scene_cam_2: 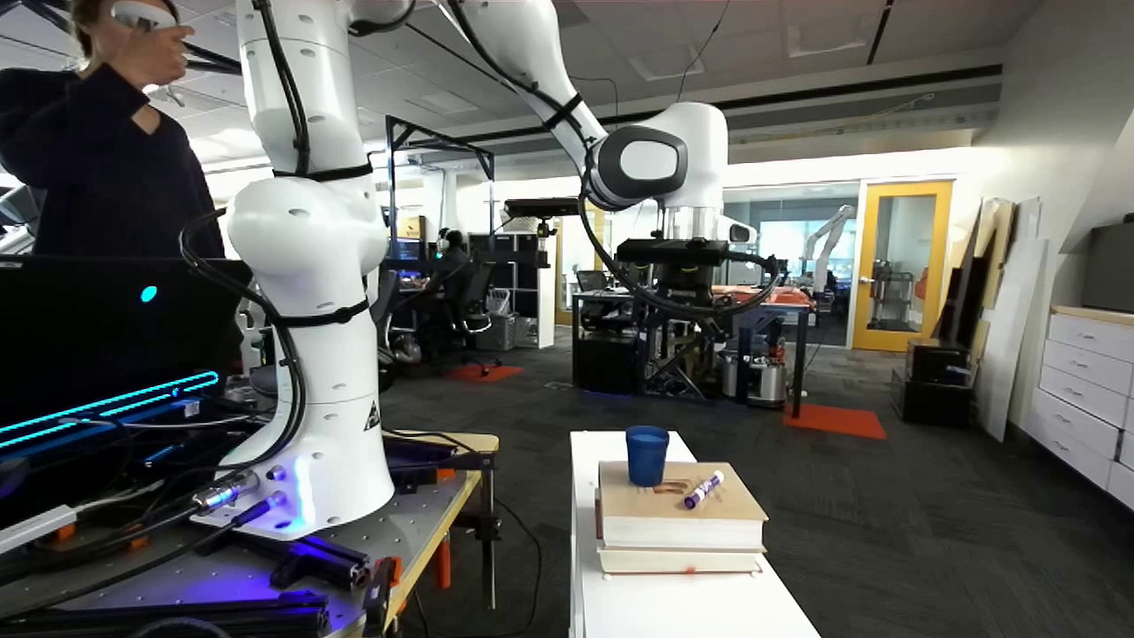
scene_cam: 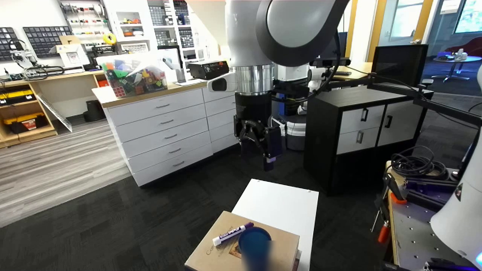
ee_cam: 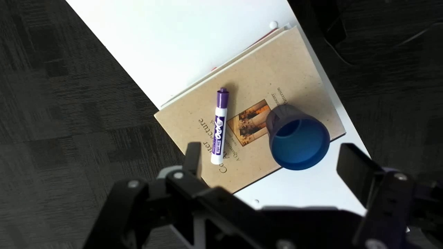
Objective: Put the marker in the cup
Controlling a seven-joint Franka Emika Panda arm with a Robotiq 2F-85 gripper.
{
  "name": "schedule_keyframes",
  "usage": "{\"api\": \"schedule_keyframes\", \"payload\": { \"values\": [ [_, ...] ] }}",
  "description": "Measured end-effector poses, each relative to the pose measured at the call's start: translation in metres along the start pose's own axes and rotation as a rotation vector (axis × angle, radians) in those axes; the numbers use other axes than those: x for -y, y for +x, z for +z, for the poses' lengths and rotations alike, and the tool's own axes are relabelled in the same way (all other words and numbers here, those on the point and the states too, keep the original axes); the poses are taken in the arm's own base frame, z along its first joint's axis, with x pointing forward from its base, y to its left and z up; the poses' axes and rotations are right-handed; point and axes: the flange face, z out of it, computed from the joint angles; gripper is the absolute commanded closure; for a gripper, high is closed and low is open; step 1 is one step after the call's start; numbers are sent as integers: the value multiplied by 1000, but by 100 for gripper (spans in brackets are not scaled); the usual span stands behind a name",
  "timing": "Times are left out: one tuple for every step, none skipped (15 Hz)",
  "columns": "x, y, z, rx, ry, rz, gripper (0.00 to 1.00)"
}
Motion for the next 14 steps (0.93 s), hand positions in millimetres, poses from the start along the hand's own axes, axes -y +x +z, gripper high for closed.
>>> {"api": "schedule_keyframes", "payload": {
  "values": [
    [0, 0, 0, 1, 1, 0, 0],
    [0, 0, 1, 2, 2, -1, 0],
    [1, 1, 4, 5, 5, -2, 0],
    [1, 1, 8, 9, 9, -4, 0],
    [1, 2, 15, 10, 10, -6, 0],
    [1, 3, 23, 11, 12, -8, 0],
    [1, 4, 32, 11, 12, -12, 0],
    [1, 5, 42, 11, 11, -18, 0],
    [1, 7, 50, 10, 9, -26, 0],
    [1, 9, 58, 9, 7, -34, 0],
    [2, 10, 65, 7, 4, -45, 0],
    [2, 11, 72, 6, 2, -53, 0],
    [2, 12, 77, 7, 1, -61, 0],
    [3, 13, 83, 8, -1, -70, 0]
  ]
}}
